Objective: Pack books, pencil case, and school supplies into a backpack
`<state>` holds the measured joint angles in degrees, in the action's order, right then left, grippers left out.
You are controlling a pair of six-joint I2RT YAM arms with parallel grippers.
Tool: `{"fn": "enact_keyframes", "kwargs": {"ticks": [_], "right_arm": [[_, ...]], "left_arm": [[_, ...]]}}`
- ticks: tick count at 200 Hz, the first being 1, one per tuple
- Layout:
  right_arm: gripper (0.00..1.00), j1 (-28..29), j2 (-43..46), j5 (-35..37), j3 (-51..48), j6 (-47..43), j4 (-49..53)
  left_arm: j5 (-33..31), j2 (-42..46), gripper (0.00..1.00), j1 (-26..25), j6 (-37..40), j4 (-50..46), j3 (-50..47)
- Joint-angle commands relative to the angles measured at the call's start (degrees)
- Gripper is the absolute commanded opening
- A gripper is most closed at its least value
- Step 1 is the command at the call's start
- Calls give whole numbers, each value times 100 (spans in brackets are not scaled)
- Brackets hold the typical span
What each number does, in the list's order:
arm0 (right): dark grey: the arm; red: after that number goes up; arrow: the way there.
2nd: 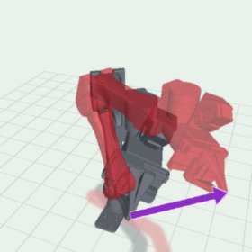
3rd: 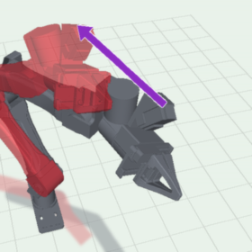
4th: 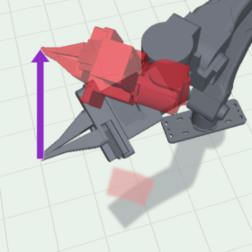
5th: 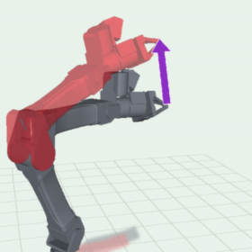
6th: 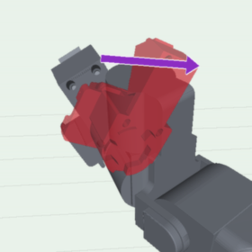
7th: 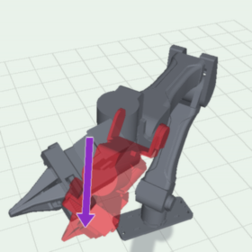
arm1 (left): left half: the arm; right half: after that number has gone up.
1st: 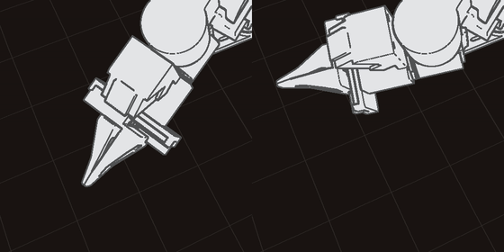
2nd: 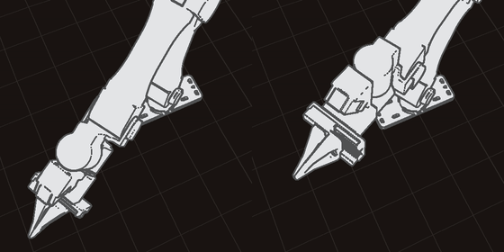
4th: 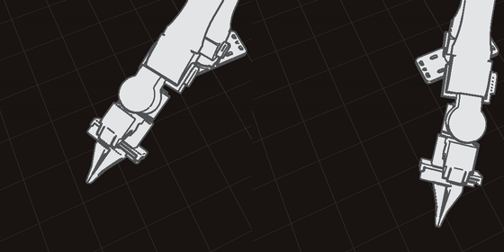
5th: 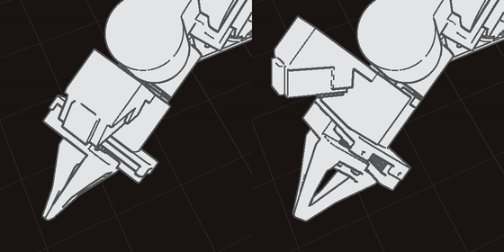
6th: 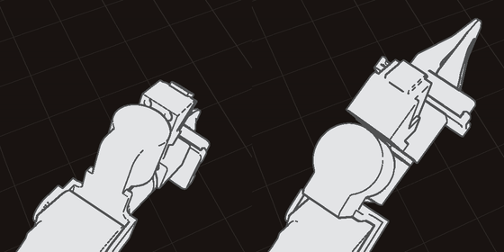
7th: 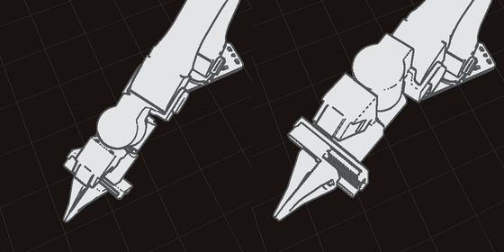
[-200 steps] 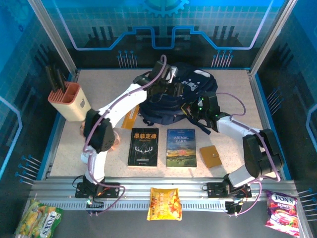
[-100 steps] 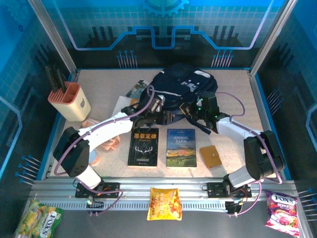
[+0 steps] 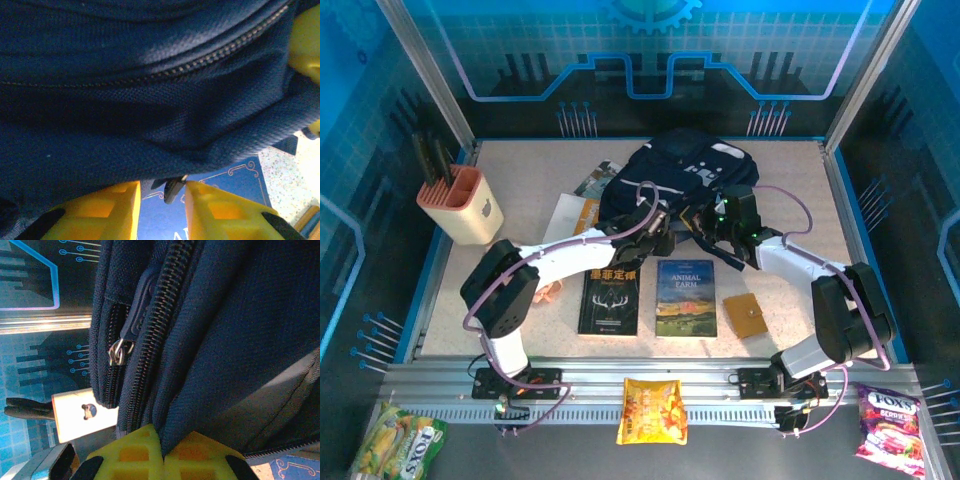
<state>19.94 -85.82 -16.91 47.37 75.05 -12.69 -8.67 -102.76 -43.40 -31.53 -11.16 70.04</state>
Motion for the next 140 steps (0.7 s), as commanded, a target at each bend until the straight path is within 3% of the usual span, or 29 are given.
{"fn": "enact_keyframes", "kwargs": {"ticks": [1, 76, 140], "right_arm": [[3, 68, 31, -174, 272, 58, -504], [3, 70, 4, -234, 270, 105, -629], [3, -90, 103, -24, 125, -49, -428]], "left_arm": [[-108, -112, 31, -57, 103, 194, 225], [-257, -311, 29, -99, 226, 271, 400], [-663, -16, 7, -92, 186, -6, 134]]}}
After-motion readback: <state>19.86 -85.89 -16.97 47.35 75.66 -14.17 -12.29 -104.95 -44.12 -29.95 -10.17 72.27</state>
